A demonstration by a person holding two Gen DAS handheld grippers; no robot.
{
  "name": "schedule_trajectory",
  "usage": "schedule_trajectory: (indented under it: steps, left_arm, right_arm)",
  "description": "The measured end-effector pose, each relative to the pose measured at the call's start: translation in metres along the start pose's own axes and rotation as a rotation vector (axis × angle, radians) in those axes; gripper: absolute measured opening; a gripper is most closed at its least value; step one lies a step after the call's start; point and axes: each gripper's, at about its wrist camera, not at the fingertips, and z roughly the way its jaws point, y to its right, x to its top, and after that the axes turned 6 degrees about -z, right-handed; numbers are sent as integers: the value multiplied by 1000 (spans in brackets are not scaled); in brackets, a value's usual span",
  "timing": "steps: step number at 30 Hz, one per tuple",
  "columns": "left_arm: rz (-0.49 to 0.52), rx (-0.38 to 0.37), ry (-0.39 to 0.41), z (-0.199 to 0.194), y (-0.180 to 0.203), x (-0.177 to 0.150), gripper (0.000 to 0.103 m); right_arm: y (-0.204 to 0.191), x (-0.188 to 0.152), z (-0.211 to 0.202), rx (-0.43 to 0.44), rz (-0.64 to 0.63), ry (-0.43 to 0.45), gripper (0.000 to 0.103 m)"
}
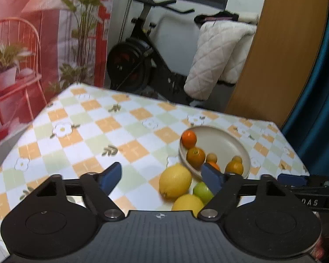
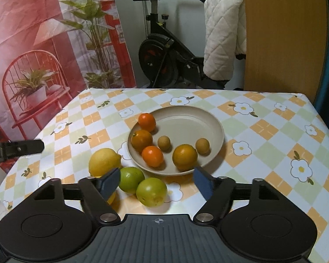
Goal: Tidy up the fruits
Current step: 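Move both grippers back from the plate toward the green fruits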
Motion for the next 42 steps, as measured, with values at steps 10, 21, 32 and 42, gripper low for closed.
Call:
schedule_trajectory:
  steps: [10,21,32,42]
  left_arm:
    - [12,16,43,-2,5,8,96]
    - [24,78,72,3,0,10,103]
    - [44,61,25,15,6,23,103]
    - [87,89,-23,30,14,19,101]
  right_arm:
    - [9,6,-5,-3,49,29,103]
    - [13,6,-2,-7,6,83,103]
    - [34,34,-1,83,21,106,103]
    - [30,34,9,73,-30,97,103]
